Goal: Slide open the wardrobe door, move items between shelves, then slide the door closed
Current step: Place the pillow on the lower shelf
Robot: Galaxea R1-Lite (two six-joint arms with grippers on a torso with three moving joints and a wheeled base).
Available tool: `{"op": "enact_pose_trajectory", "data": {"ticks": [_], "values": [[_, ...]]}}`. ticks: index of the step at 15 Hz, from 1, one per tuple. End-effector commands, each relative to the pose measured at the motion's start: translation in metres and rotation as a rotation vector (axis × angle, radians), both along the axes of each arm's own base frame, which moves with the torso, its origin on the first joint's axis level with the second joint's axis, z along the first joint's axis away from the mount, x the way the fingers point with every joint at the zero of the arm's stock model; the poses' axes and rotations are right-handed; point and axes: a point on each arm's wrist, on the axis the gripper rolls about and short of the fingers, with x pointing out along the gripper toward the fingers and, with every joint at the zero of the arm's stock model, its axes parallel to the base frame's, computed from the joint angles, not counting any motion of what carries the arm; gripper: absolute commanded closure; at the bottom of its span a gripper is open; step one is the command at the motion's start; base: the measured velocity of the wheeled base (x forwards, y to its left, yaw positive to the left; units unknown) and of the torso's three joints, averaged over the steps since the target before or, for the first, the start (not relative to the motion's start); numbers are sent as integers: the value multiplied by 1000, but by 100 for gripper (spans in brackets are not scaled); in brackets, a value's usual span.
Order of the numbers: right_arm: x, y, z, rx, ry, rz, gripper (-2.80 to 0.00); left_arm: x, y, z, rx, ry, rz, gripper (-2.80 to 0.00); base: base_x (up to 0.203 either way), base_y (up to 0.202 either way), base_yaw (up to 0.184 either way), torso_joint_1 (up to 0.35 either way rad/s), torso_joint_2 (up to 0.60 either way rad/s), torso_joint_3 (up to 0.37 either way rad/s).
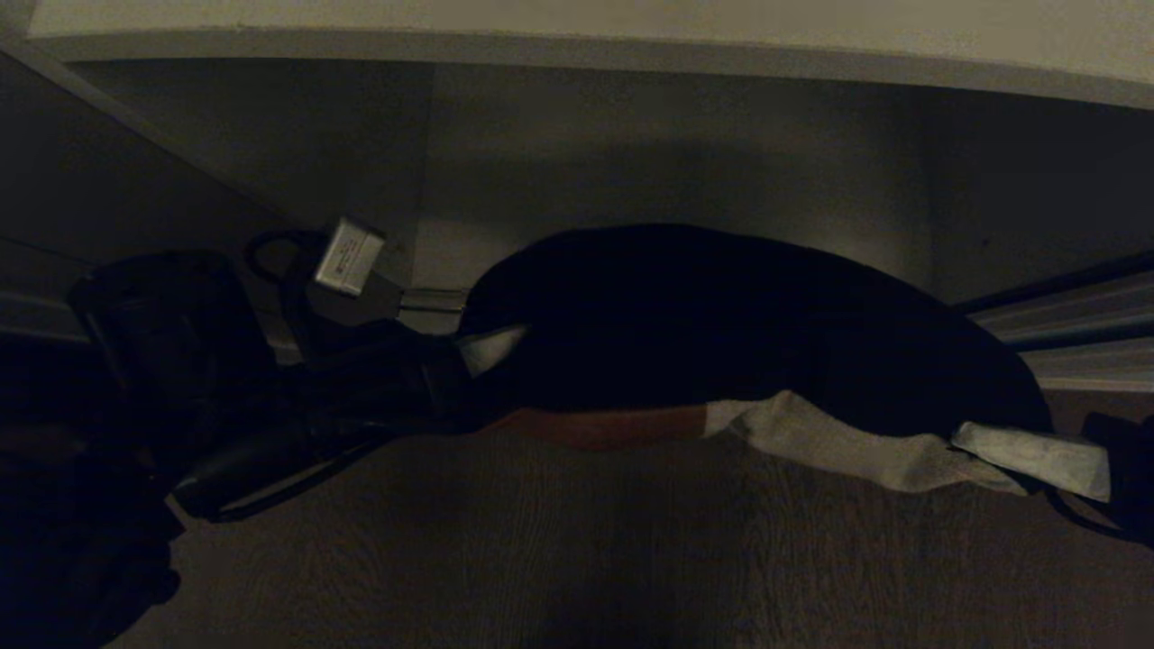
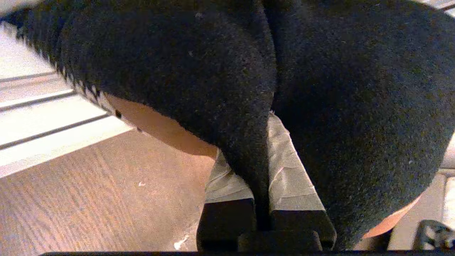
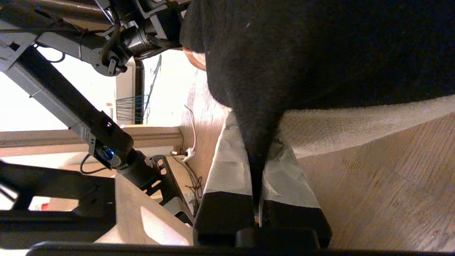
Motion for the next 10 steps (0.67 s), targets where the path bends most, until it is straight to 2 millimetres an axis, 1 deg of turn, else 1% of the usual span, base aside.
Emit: {"op": "enact_pose_trajectory", "data": {"ticks": [1, 3, 5, 7, 10], "values": [[-18, 0, 3, 0, -45, 10, 0, -5, 3, 4, -4, 2, 0, 0, 0, 0, 0, 0, 0, 0], [-25, 0, 9, 4, -74, 10, 0, -5, 3, 12, -14, -12, 20, 0, 0, 0, 0, 0, 0, 0], [-33, 0, 13, 32, -64, 8, 0, -3, 3, 22, -38, -42, 38, 0, 0, 0, 0, 0, 0, 0], [-36, -1, 13, 36, -65, 1, 0, 2, 0, 29, -49, -63, 40, 0, 0, 0, 0, 0, 0, 0], [-35, -2, 9, 41, -43, -17, 0, 3, -3, 34, -53, -56, 55, 0, 0, 0, 0, 0, 0, 0]]}}
